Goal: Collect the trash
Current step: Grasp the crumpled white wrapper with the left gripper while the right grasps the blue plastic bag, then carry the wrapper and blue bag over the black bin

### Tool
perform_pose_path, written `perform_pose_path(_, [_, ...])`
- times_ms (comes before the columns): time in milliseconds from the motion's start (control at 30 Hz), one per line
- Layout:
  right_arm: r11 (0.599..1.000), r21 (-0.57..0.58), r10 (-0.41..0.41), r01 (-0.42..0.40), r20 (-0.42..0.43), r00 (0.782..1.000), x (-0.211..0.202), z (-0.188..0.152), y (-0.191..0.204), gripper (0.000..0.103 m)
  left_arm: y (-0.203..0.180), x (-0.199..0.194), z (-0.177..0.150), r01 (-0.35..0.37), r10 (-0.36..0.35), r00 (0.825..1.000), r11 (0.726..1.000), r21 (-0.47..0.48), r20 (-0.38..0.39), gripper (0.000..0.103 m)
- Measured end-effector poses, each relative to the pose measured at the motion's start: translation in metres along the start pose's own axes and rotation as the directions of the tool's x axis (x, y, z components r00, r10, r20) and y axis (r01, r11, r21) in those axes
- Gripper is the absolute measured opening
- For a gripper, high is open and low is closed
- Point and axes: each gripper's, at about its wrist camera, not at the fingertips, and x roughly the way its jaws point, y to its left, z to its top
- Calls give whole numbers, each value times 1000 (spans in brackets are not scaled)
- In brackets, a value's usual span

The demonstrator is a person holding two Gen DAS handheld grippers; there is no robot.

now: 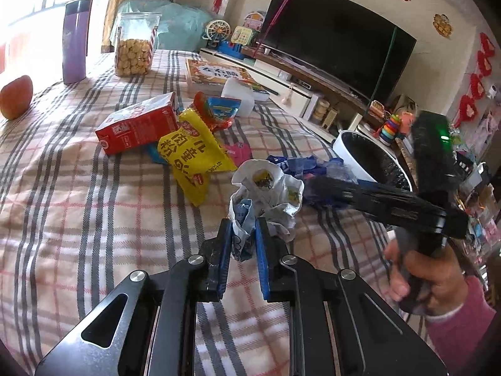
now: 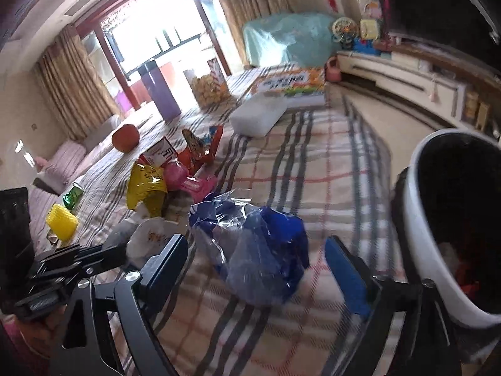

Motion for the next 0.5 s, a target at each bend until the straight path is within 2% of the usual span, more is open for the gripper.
perform_pose_path(33, [1000,5,3,-3,-25,1000,6,0,-1,64,-1,0,0,6,-6,1000,1000,1,-1,14])
perform_pose_path(100, [1000,8,5,-5,-25,1000,4,-3,-1,55,-7,0,-1,15,-15,1000,1000,14,-5,14])
perform_pose_path(267, [999,34,-20,19,39,999,-26,-13,-3,53,-28,5,-1,40,-40,999,998,56,-11,14])
perform_pose_path(500, [990,126,-85,68,138,987,-77,-24,-30,53,-54,14,10,80,-80,997,993,88,-12,14])
